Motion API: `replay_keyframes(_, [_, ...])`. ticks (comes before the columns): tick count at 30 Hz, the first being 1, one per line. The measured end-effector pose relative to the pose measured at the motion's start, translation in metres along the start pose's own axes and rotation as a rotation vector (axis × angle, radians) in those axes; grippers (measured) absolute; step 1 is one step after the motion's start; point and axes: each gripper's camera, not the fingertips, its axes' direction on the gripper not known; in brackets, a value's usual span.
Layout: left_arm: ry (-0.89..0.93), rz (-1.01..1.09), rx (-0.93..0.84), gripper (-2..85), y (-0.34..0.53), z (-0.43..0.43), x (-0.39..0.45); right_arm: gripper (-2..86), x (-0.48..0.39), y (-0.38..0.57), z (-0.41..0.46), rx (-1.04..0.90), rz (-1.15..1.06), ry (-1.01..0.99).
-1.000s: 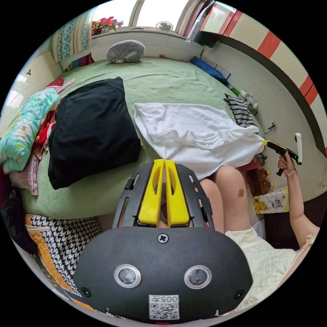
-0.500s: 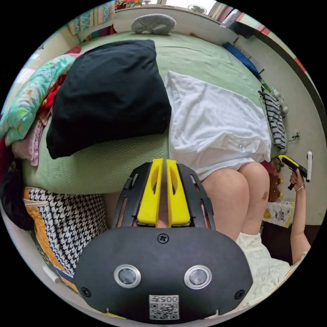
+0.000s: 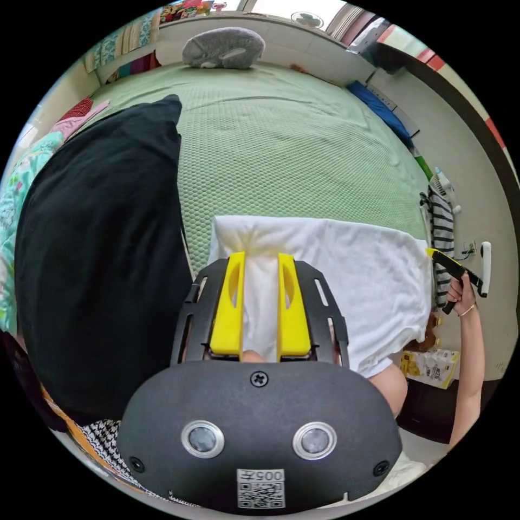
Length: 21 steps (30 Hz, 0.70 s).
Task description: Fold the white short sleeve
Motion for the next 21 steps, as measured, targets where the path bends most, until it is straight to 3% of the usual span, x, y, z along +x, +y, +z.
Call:
replay_keyframes(4, [-0.063,0.033,0.007,6.2,-0.006,0.01,0.01,5.0,-0.011,-0.004,0.02,-0.021,-0.042,0.081])
replay_keyframes(6, [-0.068,0.06,0.037,3.2,-0.006,0.008,0.017,0.1,-0.021,0.0,0.016,0.056,-0.06,0.136])
replay_keyframes(14, [-0.134,0.083,0.166,1.3,-0.06,-0.033,0.036,-1.1,-0.057,-0.054,-0.022,0.21,-0.156,0.245])
replay_keyframes(21, [-0.244,-0.005,0.179,2.5,-0.14,-0.056,0.054,-0.8,-0.072,-0.138,-0.045,0.257,-0.035,0.233])
